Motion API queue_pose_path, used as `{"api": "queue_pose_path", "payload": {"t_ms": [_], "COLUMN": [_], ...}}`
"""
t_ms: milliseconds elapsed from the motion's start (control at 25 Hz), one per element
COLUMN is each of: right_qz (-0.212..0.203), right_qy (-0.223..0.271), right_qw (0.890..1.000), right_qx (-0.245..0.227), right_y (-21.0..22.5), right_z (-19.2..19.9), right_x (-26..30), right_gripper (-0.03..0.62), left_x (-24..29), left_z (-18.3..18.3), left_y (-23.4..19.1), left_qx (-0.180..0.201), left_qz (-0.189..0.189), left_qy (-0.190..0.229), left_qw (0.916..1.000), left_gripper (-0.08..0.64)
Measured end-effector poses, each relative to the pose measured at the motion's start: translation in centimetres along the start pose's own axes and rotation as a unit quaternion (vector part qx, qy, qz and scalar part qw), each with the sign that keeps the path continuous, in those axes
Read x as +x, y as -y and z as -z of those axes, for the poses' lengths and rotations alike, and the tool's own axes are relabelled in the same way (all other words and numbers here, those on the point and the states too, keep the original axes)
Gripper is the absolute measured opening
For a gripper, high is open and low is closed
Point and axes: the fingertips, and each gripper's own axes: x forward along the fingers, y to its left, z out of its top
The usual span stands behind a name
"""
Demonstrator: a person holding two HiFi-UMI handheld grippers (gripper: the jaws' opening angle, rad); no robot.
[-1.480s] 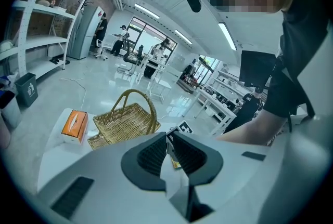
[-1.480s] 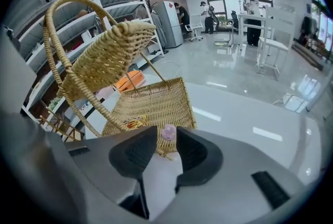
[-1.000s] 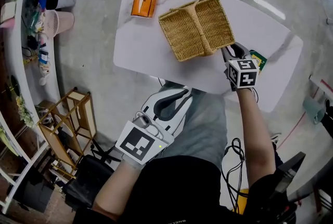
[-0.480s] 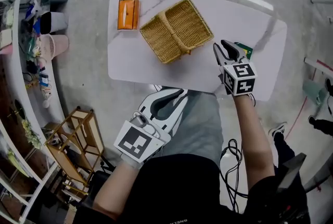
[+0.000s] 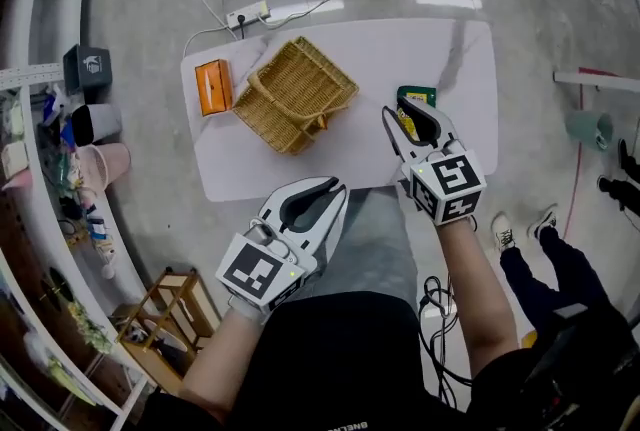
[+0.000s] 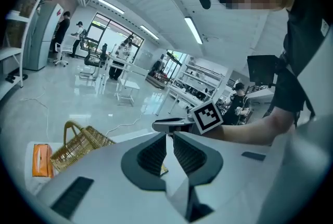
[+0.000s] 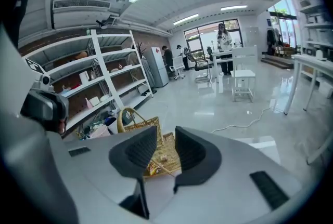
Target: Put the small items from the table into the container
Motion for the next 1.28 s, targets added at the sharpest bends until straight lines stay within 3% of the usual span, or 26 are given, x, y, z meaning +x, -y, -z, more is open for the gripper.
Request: {"api": "queue_pose_path", "payload": {"t_ms": [480, 880, 1280], "right_qz": [0.067, 0.109, 0.131], "right_qy": [0.108, 0.18, 0.22], "right_qw": [0.992, 0.977, 0.966], "right_qx": [0.01, 0.03, 0.018], "right_y": [-1.5, -3.4, -3.9], "right_z": [-9.5, -14.1, -16.8], "right_x": [-14.4, -23.5, -28.6], "right_gripper": [0.114, 0.114, 0.114], "left_x": [2.3, 2.3, 1.8], "left_z": [-6.8, -13.7, -18.8], "left_y": [7.9, 12.3, 16.0], "left_qx": [0.084, 0.127, 0.163], "left_qz": [0.102, 0.129, 0.149], "left_qy": [0.014, 0.044, 0.095], "left_qw": [0.9912, 0.9825, 0.9706], "left_gripper": [0.044, 0.044, 0.044]}}
